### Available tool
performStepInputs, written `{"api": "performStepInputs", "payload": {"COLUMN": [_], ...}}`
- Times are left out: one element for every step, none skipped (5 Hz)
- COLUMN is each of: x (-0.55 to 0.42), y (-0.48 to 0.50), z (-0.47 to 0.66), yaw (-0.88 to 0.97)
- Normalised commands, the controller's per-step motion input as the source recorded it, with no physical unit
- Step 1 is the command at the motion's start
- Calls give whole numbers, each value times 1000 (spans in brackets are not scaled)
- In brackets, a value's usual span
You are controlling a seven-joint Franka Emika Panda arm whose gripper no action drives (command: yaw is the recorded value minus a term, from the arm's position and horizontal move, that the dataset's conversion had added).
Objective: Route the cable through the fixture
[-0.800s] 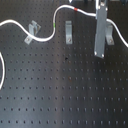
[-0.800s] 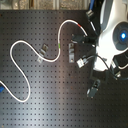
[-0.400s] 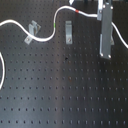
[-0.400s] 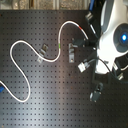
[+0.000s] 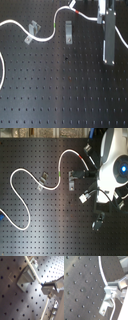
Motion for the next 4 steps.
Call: {"api": "performStepInputs", "payload": {"x": [1, 21, -153, -170], "y": [23, 252, 135, 124], "z": [259, 447, 90, -9], "yaw": [-114, -103, 0, -160]}}
